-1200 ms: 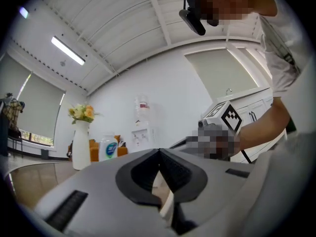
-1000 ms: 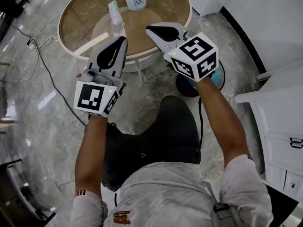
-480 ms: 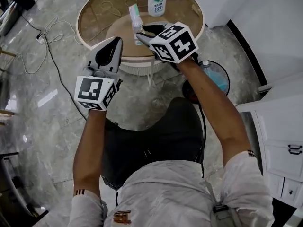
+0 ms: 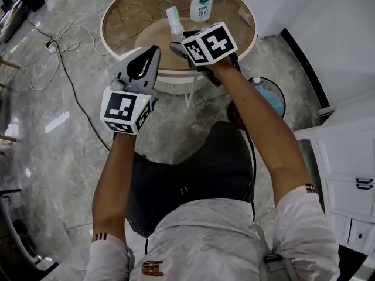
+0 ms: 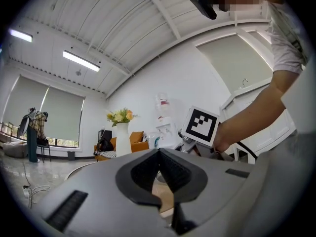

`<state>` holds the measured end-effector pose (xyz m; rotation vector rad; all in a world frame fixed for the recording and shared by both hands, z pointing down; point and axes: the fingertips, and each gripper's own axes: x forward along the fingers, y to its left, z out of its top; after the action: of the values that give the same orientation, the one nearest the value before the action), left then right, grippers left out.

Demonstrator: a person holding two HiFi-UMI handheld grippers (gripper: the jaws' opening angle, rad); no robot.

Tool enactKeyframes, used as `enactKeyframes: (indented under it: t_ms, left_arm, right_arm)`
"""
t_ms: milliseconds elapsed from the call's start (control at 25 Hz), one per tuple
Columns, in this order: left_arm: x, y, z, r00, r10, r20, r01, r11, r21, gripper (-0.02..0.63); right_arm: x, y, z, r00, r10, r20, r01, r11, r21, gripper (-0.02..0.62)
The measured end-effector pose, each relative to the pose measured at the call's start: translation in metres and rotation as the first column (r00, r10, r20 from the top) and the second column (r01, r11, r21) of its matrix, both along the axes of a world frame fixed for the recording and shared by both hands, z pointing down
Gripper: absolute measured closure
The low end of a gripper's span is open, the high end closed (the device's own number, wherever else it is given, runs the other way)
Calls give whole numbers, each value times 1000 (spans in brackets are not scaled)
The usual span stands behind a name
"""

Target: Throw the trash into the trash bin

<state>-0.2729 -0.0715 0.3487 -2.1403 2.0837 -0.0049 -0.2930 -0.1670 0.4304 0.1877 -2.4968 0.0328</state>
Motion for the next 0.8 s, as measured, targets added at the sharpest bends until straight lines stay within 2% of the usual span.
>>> enactKeyframes:
  t_ms: [160,320,480,640,680,800]
  left_arm:
    - [-7,3,-1,1000,-9,-10,9,1000,5,607]
    - [-8,5,-7,1000,-7,-8,7,1000,24,607]
    - [-6,7,-7,1000,-3,-8,3,1000,31,607]
    - [-3,6,-5,1000,8,-8,-7,1000,29,607]
    - [-2,6,-6,1000,10,-8,-9,999,31,607]
    - [0,5,-5,1000,15,-9,-15,999,35,607]
  right_arm:
    - [-3,-8,10,997,47,-68,-47,999,-8,370]
    - [-4,-10,18,988,53,-144,-56,998,-17,370]
    - [-3,-8,19,986,39,-159,-47,998,-45,390]
    - [-1,-5,17,987,26,-156,-26,1000,1,422]
    - [0,-4,16,987,18,-160,-16,1000,17,464]
    - [3,-1,17,986,1,-168,4,1000,30,501]
